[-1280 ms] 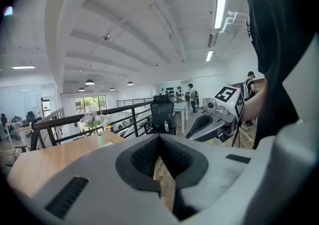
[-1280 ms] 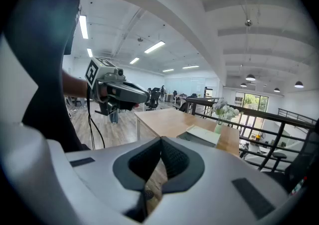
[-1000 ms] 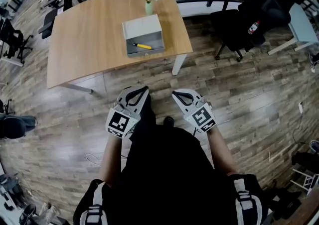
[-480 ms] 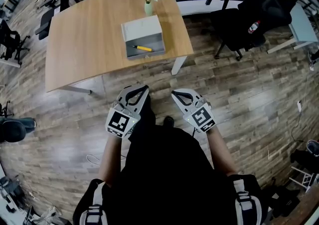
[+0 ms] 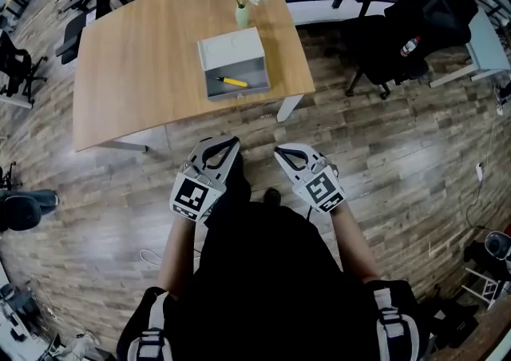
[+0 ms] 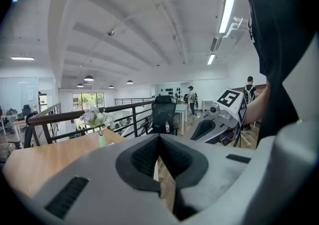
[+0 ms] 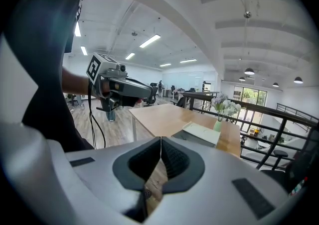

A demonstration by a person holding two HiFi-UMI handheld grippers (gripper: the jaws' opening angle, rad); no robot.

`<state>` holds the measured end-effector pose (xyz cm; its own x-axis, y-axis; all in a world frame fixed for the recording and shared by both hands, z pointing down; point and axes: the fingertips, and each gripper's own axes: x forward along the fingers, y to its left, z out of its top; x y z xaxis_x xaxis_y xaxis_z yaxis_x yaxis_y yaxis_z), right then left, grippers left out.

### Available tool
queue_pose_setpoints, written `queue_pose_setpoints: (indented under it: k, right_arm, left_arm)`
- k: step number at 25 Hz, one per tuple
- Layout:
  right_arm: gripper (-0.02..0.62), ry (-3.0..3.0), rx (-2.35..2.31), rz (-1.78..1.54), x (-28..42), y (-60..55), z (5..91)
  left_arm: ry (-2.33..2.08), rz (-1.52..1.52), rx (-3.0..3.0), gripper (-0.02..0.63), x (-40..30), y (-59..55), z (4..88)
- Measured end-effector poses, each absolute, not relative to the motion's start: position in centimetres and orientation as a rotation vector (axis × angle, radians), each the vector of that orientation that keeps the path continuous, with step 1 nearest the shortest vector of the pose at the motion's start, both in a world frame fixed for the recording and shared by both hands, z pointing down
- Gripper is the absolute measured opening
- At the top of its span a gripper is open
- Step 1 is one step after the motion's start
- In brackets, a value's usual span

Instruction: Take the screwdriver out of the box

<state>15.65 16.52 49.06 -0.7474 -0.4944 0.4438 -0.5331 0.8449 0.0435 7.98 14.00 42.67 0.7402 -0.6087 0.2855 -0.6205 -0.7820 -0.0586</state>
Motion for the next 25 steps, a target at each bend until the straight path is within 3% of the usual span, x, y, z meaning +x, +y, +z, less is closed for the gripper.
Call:
queue_pose_setpoints:
  k: [25]
  right_arm:
    - [0.025, -2.514, 0.711, 0.058, 9.2, 8.3, 50.3]
  left_arm:
    - [-0.98, 0.392, 2.86, 0.021, 2.7, 5.4, 43.8]
